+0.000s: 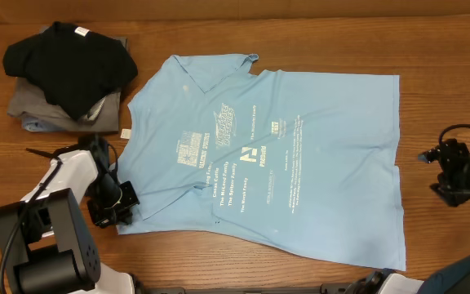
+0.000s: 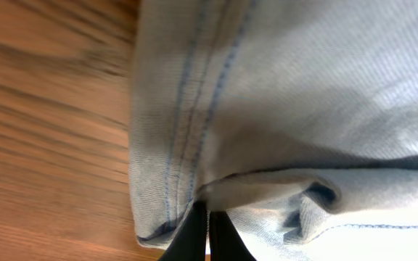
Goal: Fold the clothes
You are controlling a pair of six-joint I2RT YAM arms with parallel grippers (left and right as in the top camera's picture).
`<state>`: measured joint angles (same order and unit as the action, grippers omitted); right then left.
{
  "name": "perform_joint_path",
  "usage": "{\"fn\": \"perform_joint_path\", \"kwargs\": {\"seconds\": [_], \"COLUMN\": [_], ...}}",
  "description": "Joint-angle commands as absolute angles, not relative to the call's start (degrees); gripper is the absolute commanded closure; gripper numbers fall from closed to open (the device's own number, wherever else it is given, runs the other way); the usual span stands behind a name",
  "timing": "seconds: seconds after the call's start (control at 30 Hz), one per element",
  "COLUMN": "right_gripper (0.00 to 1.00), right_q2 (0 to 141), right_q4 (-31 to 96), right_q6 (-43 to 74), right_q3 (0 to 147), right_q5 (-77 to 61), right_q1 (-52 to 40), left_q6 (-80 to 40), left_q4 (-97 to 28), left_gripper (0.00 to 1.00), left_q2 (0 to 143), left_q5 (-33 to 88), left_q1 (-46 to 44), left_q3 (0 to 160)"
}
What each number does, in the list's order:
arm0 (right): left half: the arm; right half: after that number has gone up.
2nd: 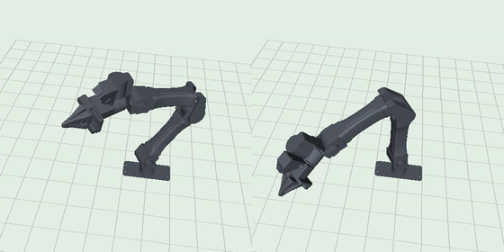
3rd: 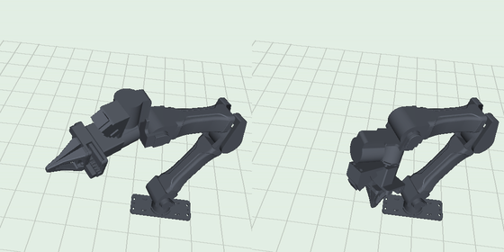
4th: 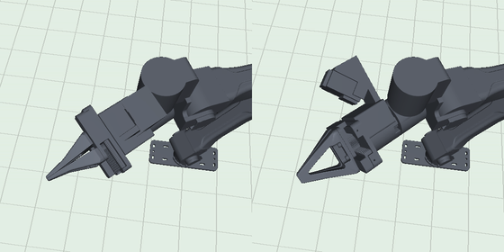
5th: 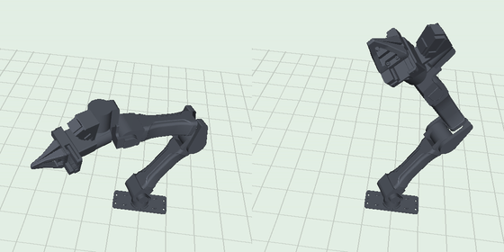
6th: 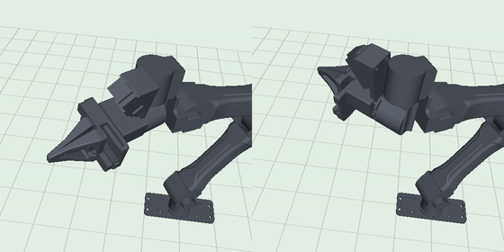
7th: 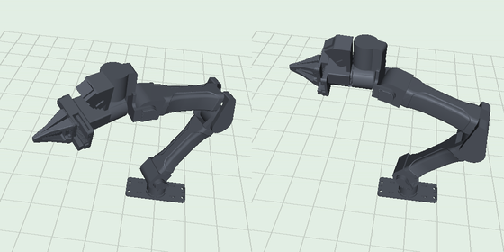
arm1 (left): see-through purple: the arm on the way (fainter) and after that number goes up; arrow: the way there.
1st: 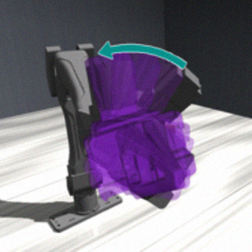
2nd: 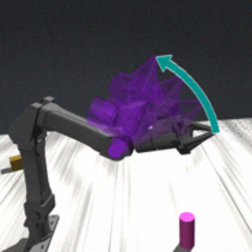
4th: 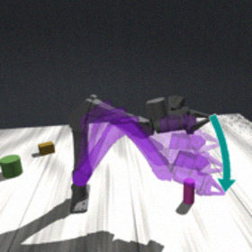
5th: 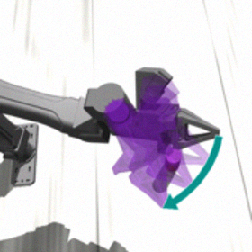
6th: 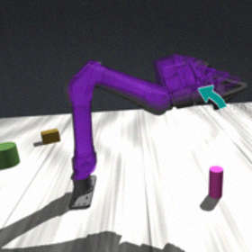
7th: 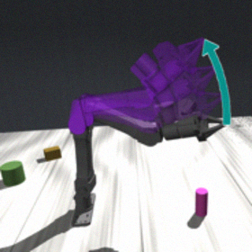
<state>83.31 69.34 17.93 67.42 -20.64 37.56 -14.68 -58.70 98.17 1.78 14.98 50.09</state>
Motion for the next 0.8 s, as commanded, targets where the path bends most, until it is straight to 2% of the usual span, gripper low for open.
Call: {"fn": "perform_joint_path", "kwargs": {"seconds": [0.0, 0.2, 0.53, 0.67, 0.77], "right_gripper": [0.23, 0.14, 0.2, 0.2, 0.25], "right_q2": [82.3, 82.3, 82.4, 82.4, 82.4], "right_q4": [67.6, 70.3, 67.4, 67.3, 64.9], "right_q6": [17.6, 25.4, 29.1, 35.1, 40.1], "right_q3": [65.4, 61.6, 51.4, 46.1, 41.8], "right_q5": [-19.4, -11.4, -12.0, -11.4, -11.6], "right_q1": [34.7, 33.9, 33.9, 33.9, 33.9], "left_q6": [-13.9, -10.7, -8.8, -8.8, -8.8], "left_q4": [-58.4, -56.5, -55.2, -54.9, -54.8], "left_gripper": [0.96, 0.96, 0.96, 0.96, 0.96], "left_q2": [98.8, 98.8, 98.8, 98.8, 98.8], "left_q5": [1.8, 11.5, 11.9, 11.9, 11.9], "left_q1": [17.9, 18.5, 18.0, 18.0, 18.0], "left_q3": [51.7, 51.9, 51.9, 51.9, 51.9]}}
